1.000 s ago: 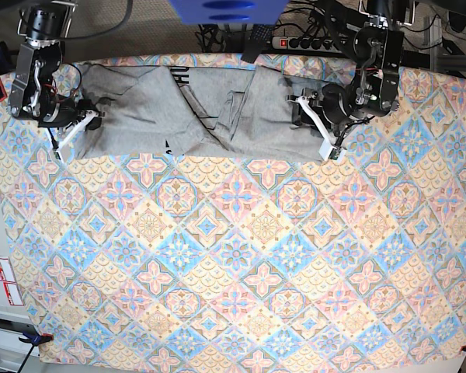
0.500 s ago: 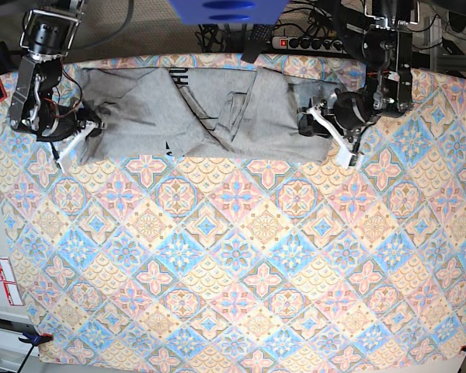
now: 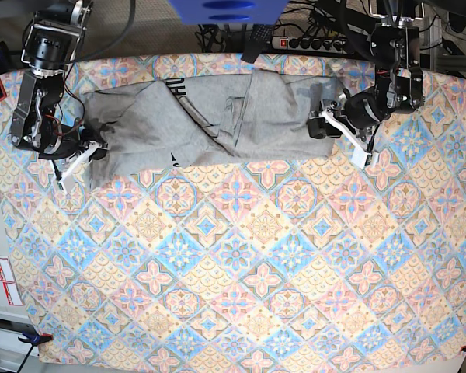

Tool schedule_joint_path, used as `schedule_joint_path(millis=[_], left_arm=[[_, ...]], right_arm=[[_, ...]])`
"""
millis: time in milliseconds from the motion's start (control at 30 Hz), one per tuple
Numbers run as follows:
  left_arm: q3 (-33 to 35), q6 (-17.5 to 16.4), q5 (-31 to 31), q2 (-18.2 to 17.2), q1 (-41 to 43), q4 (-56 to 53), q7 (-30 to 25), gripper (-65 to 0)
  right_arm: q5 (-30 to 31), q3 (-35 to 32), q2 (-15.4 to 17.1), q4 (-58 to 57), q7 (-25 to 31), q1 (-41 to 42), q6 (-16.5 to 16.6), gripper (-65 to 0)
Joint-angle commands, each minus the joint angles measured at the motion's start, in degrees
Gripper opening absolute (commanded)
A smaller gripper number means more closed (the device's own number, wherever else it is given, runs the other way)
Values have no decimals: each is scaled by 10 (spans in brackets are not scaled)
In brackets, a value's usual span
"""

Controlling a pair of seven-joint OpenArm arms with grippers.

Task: Fold the T-shirt properly
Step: 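Release with the left gripper and regrasp the strip end with the right gripper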

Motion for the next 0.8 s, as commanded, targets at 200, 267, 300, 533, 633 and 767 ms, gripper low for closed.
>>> schedule_joint_path(millis=[200,267,300,533,633,767], left_arm=[[-4,-2,-8,-7,-2,11,-4,-423],[-4,-2,-8,-7,-2,11,-4,-423],[-4,-2,-8,-7,-2,11,-4,-423],[-4,-2,-7,-8,-2,11,-3,-420],[-4,-2,-7,-8,-2,11,-3,-420],[-4,-2,-7,-8,-2,11,-3,-422]], right_arm=[[5,6,27,-38,8,30,3,-650],[5,6,28,-40,9,31,3,-650],[5,6,28,-40,9,31,3,-650],[5,7,28,-40,9,38,3,-650],[5,7,28,-40,9,39,3,-650],[5,7,28,-38,9,39,3,-650]])
